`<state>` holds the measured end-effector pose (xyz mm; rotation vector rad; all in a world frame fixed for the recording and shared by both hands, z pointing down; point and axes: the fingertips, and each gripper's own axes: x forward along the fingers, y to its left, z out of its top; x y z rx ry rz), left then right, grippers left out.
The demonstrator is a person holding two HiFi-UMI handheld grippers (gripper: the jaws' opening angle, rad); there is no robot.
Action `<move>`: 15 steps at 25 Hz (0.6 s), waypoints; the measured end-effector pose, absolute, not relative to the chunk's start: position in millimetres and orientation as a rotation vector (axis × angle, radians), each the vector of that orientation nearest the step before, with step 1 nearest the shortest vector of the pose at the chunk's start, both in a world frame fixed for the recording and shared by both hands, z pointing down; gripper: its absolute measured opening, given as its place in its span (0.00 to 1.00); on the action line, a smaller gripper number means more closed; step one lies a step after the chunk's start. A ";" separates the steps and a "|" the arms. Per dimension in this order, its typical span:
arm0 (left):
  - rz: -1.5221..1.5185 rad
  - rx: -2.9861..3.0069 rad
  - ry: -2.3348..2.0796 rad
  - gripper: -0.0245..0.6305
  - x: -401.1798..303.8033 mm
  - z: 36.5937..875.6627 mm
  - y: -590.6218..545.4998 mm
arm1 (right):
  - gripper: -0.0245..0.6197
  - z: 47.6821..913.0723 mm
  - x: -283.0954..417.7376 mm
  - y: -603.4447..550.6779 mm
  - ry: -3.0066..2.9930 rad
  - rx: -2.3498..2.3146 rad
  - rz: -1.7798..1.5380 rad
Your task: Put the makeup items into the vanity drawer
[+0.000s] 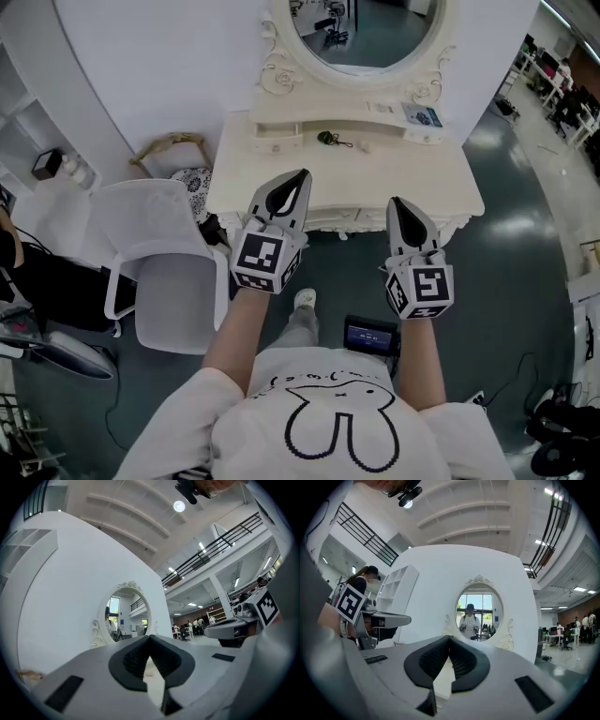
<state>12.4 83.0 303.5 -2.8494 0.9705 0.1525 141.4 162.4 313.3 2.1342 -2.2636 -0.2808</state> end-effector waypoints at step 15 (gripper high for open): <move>0.076 -2.920 0.930 0.04 80.9 328.7 -72.0 | 0.07 331.6 208.2 9.5 -2.188 2.146 -0.205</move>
